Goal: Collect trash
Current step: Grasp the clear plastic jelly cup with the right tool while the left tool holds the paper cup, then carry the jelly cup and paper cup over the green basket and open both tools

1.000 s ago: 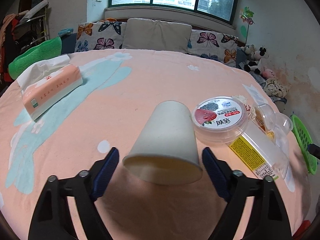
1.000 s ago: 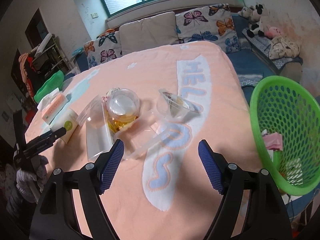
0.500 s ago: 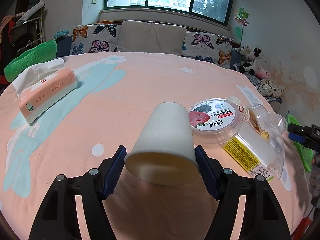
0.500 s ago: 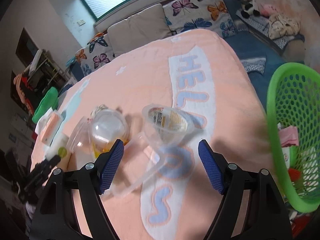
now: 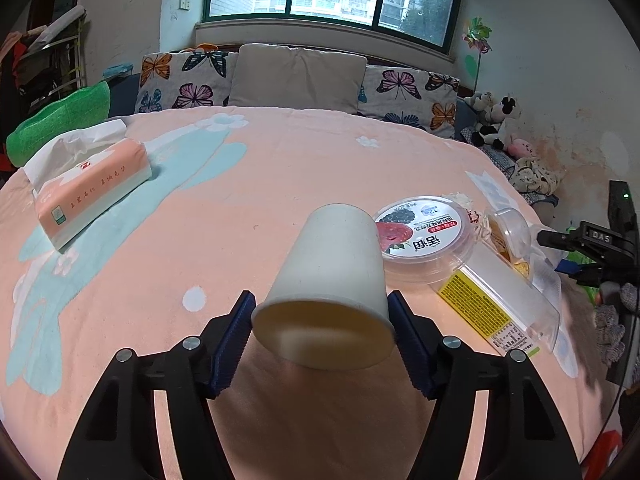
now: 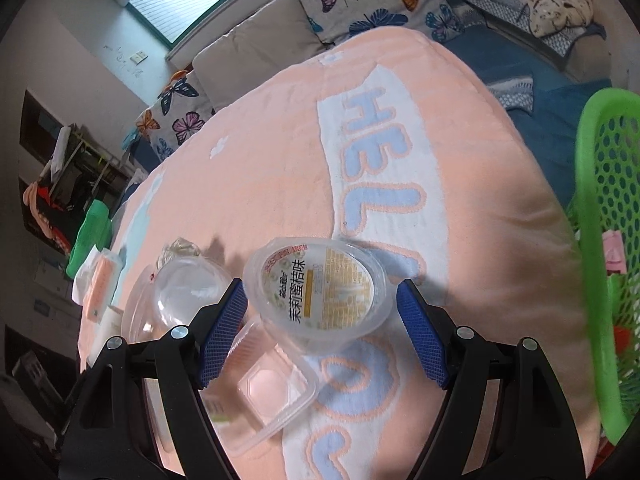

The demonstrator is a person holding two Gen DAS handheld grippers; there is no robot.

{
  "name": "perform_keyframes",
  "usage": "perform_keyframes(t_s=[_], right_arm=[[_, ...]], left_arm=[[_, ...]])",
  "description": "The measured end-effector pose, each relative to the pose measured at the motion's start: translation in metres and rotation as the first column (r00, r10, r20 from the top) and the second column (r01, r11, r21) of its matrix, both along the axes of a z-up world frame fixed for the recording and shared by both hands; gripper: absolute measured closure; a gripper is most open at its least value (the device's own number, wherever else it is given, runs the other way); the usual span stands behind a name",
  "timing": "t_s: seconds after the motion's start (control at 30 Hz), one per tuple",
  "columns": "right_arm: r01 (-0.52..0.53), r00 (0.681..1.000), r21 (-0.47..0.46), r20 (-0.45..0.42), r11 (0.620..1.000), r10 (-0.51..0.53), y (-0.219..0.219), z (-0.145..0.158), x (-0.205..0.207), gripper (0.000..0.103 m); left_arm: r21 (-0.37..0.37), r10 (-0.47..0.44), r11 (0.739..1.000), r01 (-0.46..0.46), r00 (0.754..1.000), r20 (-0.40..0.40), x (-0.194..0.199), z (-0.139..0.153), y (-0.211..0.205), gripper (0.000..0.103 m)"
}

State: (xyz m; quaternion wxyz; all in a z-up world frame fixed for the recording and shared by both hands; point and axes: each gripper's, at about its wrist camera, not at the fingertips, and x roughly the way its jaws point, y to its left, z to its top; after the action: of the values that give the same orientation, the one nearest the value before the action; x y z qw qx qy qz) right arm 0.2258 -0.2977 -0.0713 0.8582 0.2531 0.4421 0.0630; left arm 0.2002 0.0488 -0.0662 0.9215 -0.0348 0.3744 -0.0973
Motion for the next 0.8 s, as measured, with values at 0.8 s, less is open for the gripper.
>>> perform_keyframes(t_s=[0.8], right_arm=[[-0.015,0.996,-0.091,0.091,0.996,0.023,-0.008,0.029,-0.056,0.038]], left_arm=[[-0.075,-0.061,0.995,0.067,0.995,0.074,-0.047,0.046,-0.014,0.039]])
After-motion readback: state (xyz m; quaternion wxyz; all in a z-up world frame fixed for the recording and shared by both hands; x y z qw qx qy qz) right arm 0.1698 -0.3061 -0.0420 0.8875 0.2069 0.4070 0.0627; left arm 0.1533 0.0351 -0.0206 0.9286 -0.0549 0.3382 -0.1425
